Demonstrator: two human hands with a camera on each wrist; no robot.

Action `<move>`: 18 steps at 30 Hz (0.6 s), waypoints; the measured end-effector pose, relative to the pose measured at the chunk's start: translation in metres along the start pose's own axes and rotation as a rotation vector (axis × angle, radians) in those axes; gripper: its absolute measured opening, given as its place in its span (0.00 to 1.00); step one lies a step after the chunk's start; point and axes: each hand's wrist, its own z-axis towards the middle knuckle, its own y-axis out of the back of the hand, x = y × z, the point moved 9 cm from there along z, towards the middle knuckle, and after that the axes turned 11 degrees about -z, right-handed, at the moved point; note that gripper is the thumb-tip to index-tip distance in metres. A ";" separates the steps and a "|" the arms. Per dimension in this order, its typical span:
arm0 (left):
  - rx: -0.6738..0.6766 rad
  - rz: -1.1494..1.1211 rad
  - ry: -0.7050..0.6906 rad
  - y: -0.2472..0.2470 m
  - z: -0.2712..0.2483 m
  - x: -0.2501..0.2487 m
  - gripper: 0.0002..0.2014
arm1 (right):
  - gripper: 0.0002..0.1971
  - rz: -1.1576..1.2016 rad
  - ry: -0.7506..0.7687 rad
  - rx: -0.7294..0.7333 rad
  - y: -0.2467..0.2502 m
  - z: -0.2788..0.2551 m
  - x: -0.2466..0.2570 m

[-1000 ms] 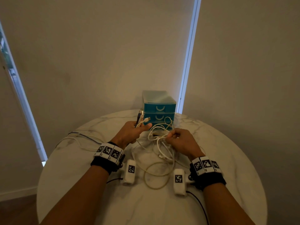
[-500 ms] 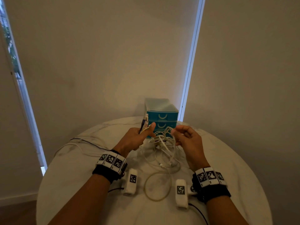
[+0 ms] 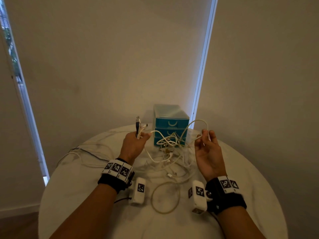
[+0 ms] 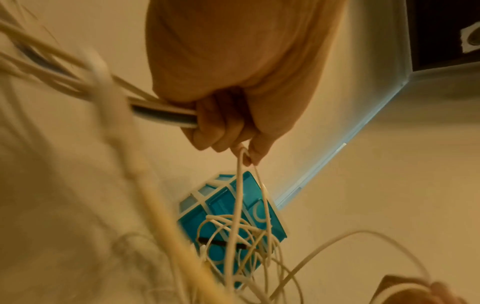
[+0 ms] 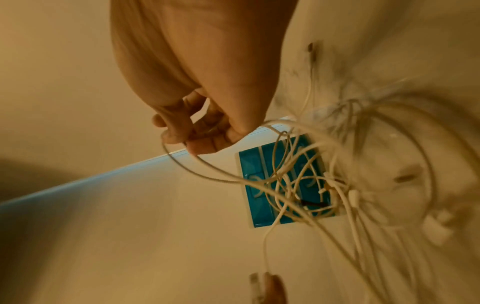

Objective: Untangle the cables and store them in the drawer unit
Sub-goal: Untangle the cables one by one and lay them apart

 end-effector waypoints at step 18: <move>0.176 -0.303 0.050 -0.012 -0.009 -0.008 0.21 | 0.25 -1.785 -0.213 0.704 -0.031 -0.040 -0.090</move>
